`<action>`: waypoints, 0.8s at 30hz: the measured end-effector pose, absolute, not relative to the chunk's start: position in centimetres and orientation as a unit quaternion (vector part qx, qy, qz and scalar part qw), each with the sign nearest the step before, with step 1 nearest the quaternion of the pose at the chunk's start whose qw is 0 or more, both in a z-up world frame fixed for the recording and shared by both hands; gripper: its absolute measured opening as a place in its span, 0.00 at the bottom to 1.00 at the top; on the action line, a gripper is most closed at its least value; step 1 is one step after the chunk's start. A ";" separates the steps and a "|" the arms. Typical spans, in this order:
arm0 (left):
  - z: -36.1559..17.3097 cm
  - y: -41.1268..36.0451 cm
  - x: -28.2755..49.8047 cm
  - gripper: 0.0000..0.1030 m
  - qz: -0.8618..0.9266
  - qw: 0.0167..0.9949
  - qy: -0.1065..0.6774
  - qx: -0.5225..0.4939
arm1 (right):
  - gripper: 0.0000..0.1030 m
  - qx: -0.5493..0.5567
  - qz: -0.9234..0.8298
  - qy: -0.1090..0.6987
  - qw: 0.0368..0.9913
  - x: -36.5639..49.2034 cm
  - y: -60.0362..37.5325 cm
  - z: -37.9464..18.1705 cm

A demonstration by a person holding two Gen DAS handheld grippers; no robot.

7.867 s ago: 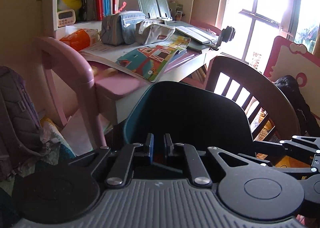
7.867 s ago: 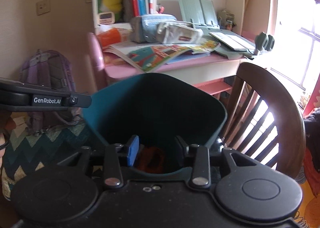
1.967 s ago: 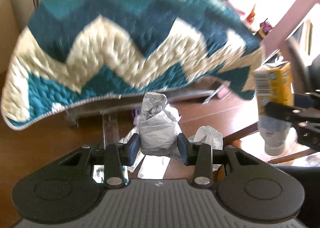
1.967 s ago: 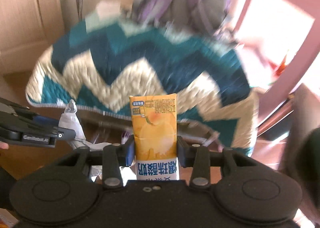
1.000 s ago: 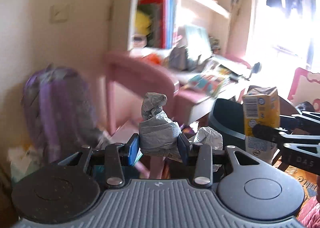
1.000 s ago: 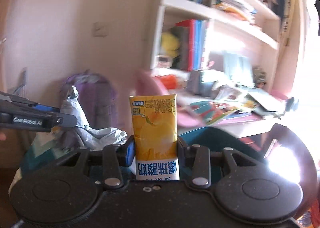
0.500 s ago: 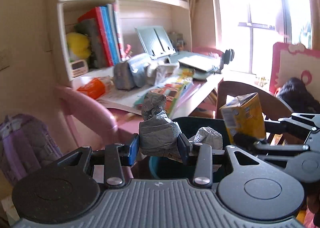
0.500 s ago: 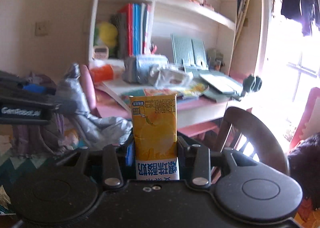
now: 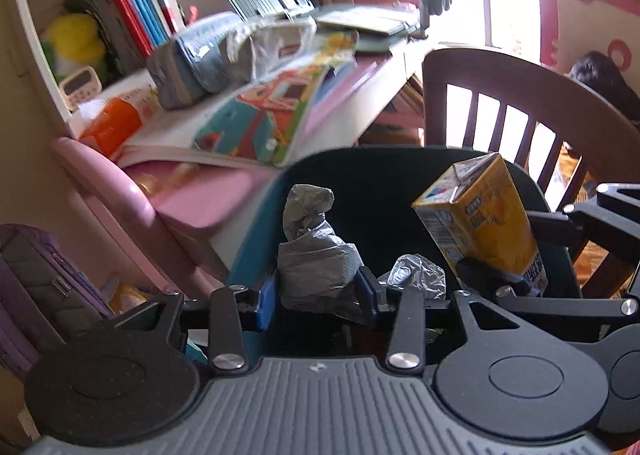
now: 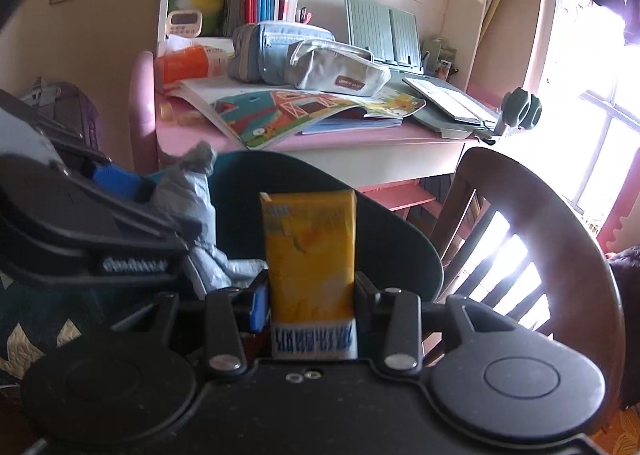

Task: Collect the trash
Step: 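Open both grippers over the teal bin to drop the carton and cloth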

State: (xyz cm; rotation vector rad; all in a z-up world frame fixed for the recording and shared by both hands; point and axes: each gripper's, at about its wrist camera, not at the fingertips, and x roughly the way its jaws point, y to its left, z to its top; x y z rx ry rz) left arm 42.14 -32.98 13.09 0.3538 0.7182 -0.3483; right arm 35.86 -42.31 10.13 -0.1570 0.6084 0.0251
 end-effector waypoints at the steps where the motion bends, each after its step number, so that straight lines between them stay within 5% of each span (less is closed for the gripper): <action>1: 12.8 -33.2 42.3 0.41 -0.170 0.903 0.353 0.174 | 0.42 -0.074 0.012 0.304 0.950 36.1 -42.4 10.0; 7: 11.9 -33.5 43.0 0.43 -0.170 0.896 0.368 0.180 | 0.47 -0.074 0.017 0.304 0.950 35.8 -42.7 9.5; 11: 12.0 -33.2 42.8 0.63 -0.175 0.899 0.363 0.170 | 0.49 -0.072 0.022 0.295 0.952 35.2 -42.7 9.9; 17: 13.1 -32.1 41.7 0.63 -0.177 0.904 0.356 0.159 | 0.53 -0.067 0.029 0.285 0.956 33.7 -42.4 11.0; 24: 15.1 -29.7 38.8 0.76 -0.171 0.916 0.333 0.141 | 0.56 -0.071 0.038 0.270 0.960 30.9 -41.3 12.7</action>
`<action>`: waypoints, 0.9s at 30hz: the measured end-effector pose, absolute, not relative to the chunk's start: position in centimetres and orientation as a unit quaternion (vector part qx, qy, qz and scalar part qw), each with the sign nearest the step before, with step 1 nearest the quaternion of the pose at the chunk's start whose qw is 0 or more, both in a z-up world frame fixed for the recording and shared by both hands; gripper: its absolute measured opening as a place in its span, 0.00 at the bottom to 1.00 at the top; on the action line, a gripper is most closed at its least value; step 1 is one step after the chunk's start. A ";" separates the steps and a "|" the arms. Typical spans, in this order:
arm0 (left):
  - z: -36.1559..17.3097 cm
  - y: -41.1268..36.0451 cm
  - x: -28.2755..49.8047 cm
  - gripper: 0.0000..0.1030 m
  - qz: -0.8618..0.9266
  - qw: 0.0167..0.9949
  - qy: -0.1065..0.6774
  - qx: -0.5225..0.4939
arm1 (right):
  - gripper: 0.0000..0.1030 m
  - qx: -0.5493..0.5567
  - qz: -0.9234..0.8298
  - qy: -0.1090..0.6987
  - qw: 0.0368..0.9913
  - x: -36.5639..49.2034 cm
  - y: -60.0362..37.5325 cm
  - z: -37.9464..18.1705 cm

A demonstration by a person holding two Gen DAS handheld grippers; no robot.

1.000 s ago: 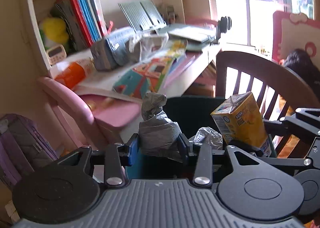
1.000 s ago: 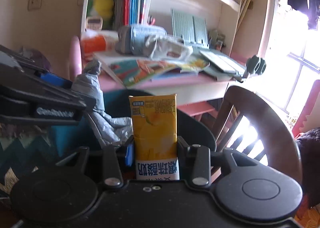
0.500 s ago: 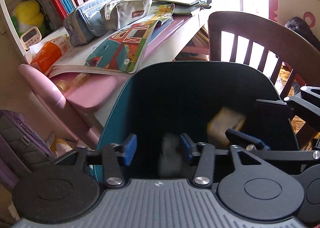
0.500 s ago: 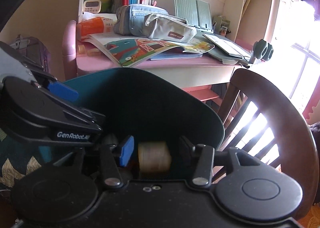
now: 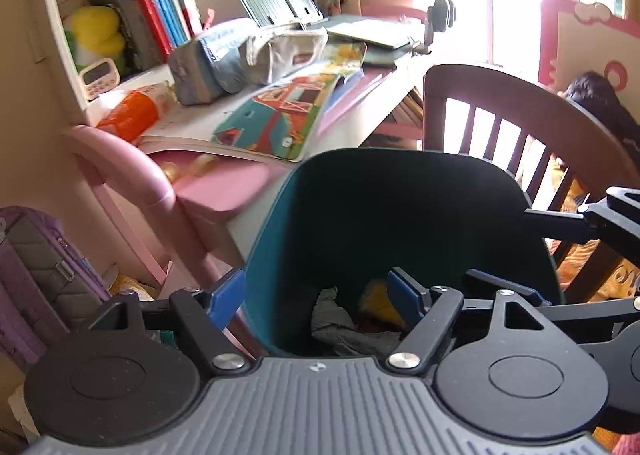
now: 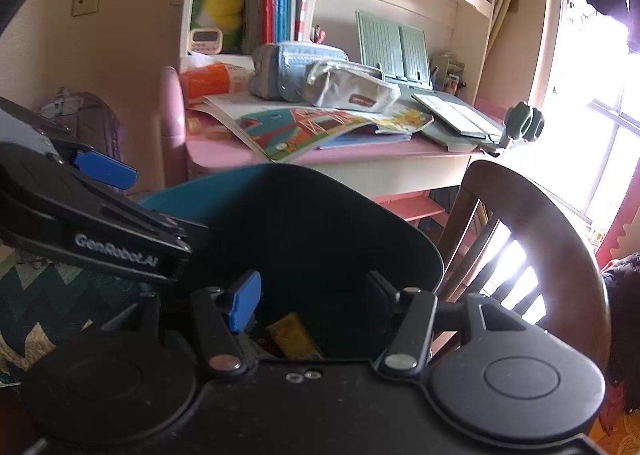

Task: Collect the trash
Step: 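Open both grippers over the teal bin to drop the carton and cloth, then move both tools down to the trash under the zigzag quilt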

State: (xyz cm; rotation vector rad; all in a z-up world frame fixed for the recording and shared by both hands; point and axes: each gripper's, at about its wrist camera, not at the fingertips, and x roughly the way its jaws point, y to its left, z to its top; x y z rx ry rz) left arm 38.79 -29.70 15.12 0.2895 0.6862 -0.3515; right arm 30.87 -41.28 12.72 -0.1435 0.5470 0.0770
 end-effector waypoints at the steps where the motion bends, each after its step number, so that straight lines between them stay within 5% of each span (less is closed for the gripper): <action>1: 15.4 -29.4 38.4 0.76 -0.170 0.918 0.331 0.139 | 0.57 -0.071 0.039 0.267 0.960 30.4 -41.1 13.1; 15: 20.1 -20.1 30.9 0.80 -0.148 0.945 0.285 0.066 | 0.63 -0.058 0.121 0.237 0.962 24.2 -35.3 16.3; 27: 18.1 -7.4 23.4 0.81 -0.107 0.955 0.278 0.018 | 0.65 -0.072 0.221 0.244 0.942 21.1 -25.8 14.0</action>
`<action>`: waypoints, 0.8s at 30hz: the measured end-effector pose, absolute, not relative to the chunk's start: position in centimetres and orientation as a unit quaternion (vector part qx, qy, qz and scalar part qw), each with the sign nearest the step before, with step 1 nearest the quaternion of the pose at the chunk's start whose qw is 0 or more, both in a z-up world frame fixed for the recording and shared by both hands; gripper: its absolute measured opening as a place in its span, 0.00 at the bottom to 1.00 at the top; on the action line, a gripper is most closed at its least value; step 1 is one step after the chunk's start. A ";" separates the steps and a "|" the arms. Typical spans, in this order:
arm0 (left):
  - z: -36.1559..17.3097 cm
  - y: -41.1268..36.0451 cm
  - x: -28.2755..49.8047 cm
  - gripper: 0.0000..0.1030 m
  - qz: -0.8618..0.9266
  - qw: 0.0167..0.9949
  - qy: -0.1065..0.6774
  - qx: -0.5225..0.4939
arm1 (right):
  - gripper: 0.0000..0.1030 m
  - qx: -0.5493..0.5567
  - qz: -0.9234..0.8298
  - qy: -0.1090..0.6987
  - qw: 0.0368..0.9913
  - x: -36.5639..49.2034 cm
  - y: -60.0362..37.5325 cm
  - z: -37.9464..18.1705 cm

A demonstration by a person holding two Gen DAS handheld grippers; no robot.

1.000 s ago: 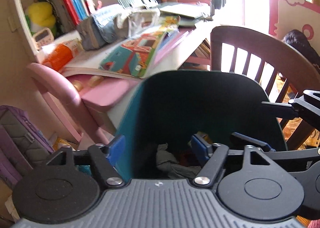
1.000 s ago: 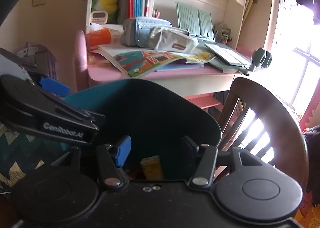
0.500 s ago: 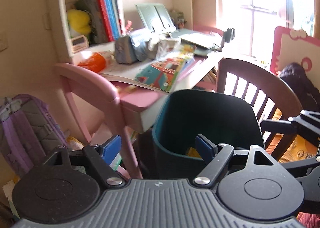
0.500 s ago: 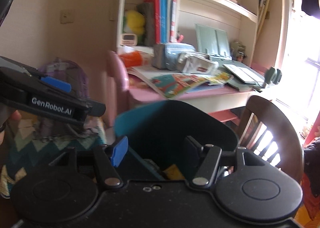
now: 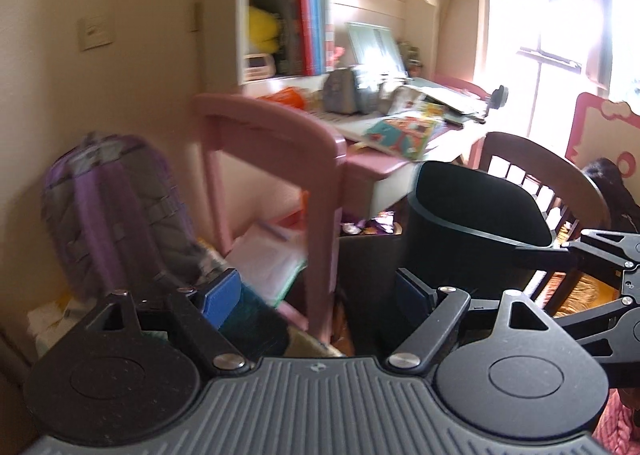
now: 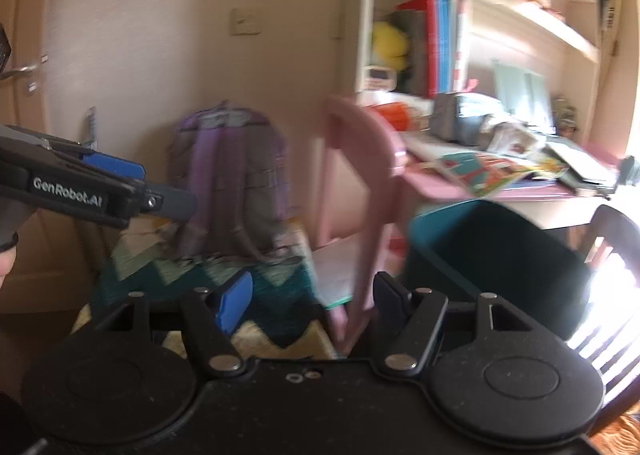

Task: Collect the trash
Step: 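Move both tools down to the trash under the zigzag quilt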

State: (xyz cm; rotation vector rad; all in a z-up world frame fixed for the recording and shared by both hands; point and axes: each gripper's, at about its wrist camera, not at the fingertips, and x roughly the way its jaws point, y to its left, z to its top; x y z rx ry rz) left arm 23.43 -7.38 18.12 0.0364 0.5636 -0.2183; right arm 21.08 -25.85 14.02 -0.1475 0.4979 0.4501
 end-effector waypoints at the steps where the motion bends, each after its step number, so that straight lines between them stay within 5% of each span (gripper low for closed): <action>1: 17.8 -6.2 22.9 0.81 -0.102 0.955 0.277 0.012 | 0.65 -0.074 0.230 0.246 0.939 21.0 -25.0 13.6; 6: 15.7 -1.0 20.5 0.97 -0.070 0.960 0.271 -0.018 | 0.65 -0.076 0.265 0.265 0.924 21.1 -20.9 10.6; 14: 10.1 5.5 17.6 1.00 -0.013 0.965 0.261 -0.032 | 0.65 -0.076 0.298 0.312 0.899 21.6 -14.3 3.8; 24: -2.9 11.6 18.8 1.00 0.049 0.935 0.344 -0.072 | 0.65 -0.081 0.270 0.416 0.864 24.4 -8.6 -9.3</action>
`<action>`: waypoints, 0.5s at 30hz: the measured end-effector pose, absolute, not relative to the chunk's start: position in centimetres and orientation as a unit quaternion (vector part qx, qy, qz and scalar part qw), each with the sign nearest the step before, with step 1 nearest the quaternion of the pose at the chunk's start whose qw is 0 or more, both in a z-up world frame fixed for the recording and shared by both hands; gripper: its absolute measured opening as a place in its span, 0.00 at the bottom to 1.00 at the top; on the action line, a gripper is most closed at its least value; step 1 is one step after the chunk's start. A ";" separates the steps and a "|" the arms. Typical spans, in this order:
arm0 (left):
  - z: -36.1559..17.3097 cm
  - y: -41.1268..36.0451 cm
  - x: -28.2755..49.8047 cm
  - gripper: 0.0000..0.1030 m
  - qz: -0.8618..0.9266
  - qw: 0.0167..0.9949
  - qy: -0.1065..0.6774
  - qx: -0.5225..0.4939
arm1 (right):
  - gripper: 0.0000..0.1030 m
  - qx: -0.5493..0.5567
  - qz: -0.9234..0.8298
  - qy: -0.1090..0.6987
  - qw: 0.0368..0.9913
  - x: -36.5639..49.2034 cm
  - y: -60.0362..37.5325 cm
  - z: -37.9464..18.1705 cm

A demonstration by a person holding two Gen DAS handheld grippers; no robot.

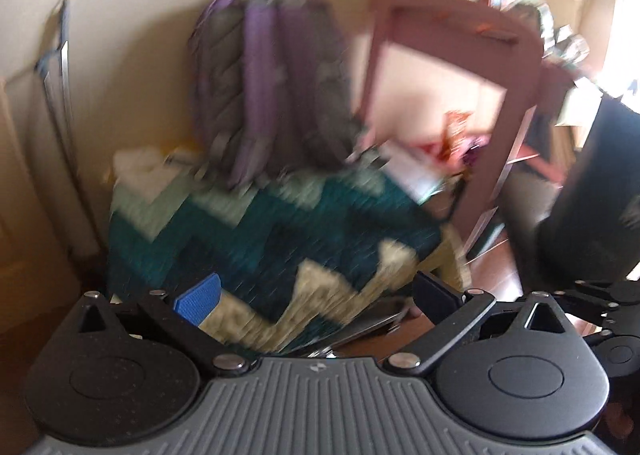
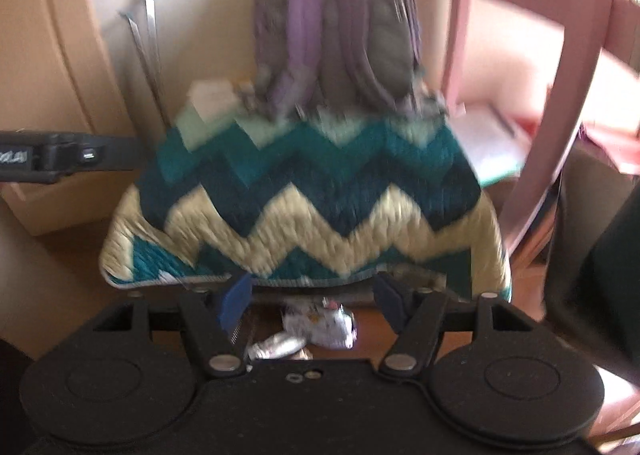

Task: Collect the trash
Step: 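Move both tools down to the trash under the zigzag quilt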

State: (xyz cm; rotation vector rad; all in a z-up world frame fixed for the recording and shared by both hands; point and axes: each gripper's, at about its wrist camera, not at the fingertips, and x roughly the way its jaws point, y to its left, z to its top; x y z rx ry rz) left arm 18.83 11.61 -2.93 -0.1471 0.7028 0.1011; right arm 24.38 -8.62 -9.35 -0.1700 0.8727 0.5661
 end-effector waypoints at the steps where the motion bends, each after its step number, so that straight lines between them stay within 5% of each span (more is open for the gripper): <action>1: -4.3 12.1 19.0 1.00 0.057 0.933 0.349 -0.071 | 0.65 -0.079 0.256 0.428 0.863 24.8 -8.6 -10.8; 15: -26.3 17.0 24.2 1.00 0.150 0.841 0.504 -0.129 | 0.65 -0.038 0.084 0.635 0.767 34.5 -10.2 -32.2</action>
